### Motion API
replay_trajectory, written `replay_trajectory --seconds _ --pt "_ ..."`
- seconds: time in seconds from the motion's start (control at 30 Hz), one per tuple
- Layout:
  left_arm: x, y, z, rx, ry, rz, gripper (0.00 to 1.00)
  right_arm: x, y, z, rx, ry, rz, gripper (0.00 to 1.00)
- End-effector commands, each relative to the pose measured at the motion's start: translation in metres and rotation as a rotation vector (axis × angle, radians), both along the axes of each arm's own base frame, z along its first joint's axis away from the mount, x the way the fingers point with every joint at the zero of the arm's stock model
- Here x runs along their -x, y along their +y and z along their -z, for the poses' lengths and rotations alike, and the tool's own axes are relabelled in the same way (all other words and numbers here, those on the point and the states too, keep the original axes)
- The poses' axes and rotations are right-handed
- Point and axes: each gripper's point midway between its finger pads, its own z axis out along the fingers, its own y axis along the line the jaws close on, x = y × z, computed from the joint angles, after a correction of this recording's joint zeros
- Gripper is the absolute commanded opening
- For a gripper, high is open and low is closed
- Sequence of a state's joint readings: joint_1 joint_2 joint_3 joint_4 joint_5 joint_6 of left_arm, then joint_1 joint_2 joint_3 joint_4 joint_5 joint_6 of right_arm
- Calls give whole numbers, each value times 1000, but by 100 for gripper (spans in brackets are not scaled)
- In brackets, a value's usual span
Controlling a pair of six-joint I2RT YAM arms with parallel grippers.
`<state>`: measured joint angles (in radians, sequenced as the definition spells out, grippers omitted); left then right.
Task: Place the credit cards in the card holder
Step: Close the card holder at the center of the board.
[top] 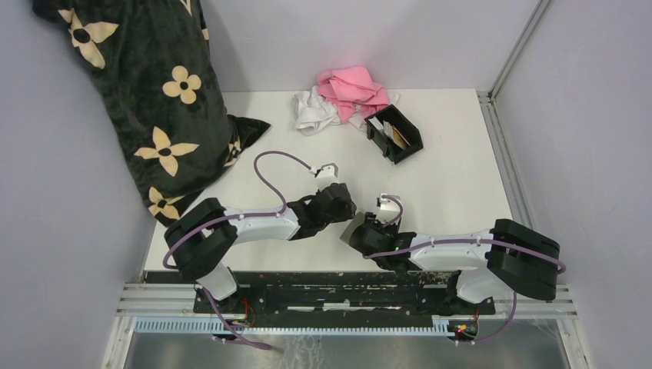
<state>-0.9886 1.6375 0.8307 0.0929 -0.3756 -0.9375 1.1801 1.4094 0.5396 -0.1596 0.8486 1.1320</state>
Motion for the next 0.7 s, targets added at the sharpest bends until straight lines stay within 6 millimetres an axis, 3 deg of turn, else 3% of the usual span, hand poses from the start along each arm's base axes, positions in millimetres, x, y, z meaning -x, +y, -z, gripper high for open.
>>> replay_trajectory --seconds 0.0,0.2,0.37,0.5,0.67 --pt "-7 2 -31 43 -92 1 45 4 -14 -14 41 7 -12 57" --pt "1 14 -33 55 -96 -4 45 0 -16 -41 1 -47 -16 57" --pt "10 29 -26 47 -95 -7 44 3 -18 -51 -33 -47 -19 53" --pt "20 41 -13 43 -80 -5 42 11 -23 -42 -48 -15 -7 38" --pt "28 44 3 41 -54 13 40 20 -27 -16 -41 35 5 18"
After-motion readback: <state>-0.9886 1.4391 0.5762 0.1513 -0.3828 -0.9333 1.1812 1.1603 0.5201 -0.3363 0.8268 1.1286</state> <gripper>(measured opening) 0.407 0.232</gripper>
